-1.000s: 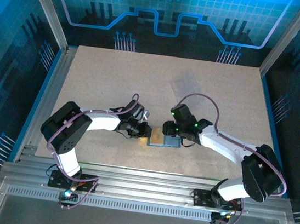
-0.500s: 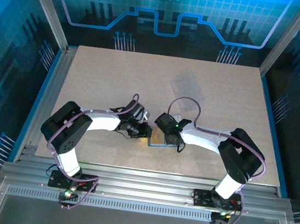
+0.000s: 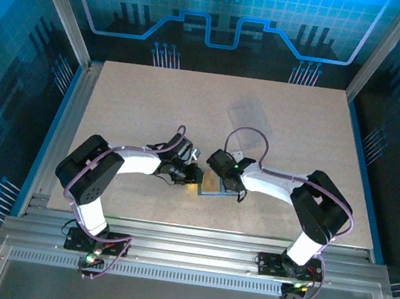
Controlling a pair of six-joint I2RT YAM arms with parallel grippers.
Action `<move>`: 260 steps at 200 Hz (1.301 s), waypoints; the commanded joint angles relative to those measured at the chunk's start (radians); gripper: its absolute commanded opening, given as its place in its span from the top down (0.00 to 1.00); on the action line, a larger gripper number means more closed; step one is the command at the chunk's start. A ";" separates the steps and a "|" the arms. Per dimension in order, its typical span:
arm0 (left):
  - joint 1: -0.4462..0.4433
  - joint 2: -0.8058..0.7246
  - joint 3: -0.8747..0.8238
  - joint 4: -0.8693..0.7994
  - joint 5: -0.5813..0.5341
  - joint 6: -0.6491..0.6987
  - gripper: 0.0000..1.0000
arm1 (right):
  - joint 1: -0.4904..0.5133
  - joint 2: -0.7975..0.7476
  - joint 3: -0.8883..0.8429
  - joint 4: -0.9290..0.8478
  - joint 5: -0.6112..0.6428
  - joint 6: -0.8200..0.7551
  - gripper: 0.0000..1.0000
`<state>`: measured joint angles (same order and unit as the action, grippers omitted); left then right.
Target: Put the credit cards into the card holder
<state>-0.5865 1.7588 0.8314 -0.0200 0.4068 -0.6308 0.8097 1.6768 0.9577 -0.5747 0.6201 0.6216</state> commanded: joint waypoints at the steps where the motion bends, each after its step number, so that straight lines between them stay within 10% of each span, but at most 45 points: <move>1: -0.008 0.050 0.020 0.019 0.041 -0.029 0.79 | 0.000 -0.094 0.003 0.025 -0.083 -0.036 1.00; 102: 0.001 0.061 -0.009 0.114 0.120 -0.112 0.78 | -0.020 -0.087 -0.134 0.541 -0.745 0.161 1.00; 260: 0.086 -0.590 -0.302 -0.139 -0.094 -0.243 0.59 | -0.041 0.023 -0.035 0.517 -0.801 0.109 0.56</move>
<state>-0.5030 1.3090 0.5739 -0.0422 0.3908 -0.8555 0.7719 1.7107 0.8715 0.0048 -0.1635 0.7750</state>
